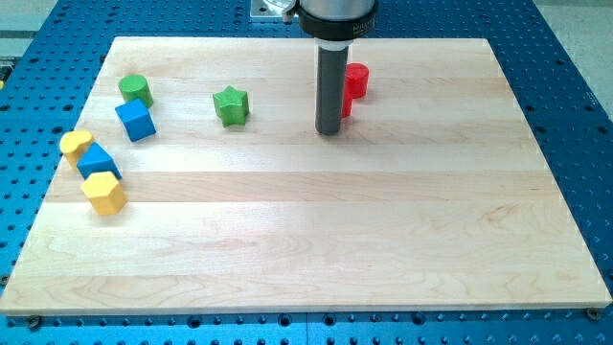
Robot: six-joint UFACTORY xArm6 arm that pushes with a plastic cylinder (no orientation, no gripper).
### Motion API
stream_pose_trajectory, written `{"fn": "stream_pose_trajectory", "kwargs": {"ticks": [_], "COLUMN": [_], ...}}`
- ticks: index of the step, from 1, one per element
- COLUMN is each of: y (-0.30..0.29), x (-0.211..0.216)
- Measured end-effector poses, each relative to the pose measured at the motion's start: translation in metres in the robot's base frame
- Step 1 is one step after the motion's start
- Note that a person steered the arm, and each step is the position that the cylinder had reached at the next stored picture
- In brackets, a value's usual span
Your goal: Push the hexagon blue cube into the triangle
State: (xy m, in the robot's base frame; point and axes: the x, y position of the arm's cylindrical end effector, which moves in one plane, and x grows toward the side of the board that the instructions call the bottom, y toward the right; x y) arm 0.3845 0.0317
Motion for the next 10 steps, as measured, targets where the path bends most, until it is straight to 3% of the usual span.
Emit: {"fn": "stream_pose_trajectory", "kwargs": {"ticks": [4, 6, 8, 10], "y": [-0.028, -0.106, -0.111, -0.137], "x": [0.007, 0.094, 0.134, 0.204]}}
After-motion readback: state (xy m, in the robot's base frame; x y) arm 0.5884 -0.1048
